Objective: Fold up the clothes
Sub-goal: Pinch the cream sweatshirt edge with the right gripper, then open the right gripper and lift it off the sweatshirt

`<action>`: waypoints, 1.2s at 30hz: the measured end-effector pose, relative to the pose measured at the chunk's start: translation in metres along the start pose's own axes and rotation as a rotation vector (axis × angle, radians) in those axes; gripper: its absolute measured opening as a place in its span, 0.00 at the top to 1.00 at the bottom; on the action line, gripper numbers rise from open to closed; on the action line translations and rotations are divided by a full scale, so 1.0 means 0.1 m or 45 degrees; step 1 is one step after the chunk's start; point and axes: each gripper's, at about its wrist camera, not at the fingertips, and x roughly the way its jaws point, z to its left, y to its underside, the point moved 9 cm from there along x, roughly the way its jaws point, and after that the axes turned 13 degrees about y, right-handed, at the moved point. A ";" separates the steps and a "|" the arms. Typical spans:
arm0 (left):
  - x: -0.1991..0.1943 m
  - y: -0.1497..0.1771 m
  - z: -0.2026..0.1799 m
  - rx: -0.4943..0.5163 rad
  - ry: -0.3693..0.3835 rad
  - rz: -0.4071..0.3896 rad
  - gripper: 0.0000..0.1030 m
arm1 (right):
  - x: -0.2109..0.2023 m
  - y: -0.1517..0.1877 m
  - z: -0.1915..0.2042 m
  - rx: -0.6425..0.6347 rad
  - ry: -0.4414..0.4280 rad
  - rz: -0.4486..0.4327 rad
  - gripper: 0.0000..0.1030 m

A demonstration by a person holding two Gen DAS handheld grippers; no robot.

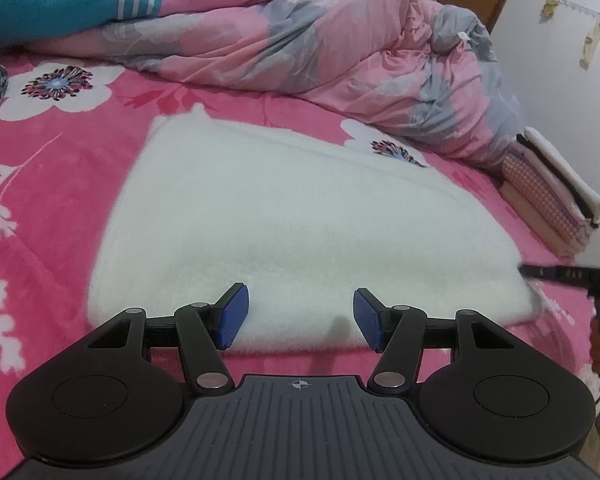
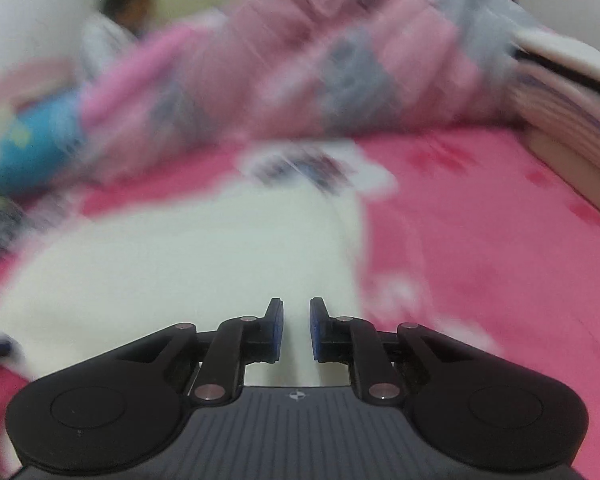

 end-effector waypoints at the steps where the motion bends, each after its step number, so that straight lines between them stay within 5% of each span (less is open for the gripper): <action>1: -0.01 0.01 -0.01 0.004 -0.002 0.003 0.44 | -0.06 0.05 -0.10 0.059 0.032 0.013 0.85; 8: -0.06 0.10 -0.08 0.025 -0.025 0.030 0.43 | -0.69 0.16 0.12 -0.009 -0.085 -0.160 0.85; 10: -0.05 0.13 -0.10 0.038 -0.040 0.045 0.41 | -0.69 0.26 0.24 -0.068 -0.113 -0.149 0.85; 15: -0.04 0.23 -0.10 0.035 -0.063 0.093 0.40 | -0.46 0.58 0.21 -0.120 0.040 0.012 0.85; 26: -0.08 0.29 -0.21 0.039 -0.080 0.115 0.39 | -0.86 0.22 0.48 -0.121 -0.098 -0.199 0.84; 36: 0.02 0.20 -0.30 0.076 -0.069 0.088 0.39 | -0.42 0.54 0.64 -0.185 -0.071 -0.112 0.76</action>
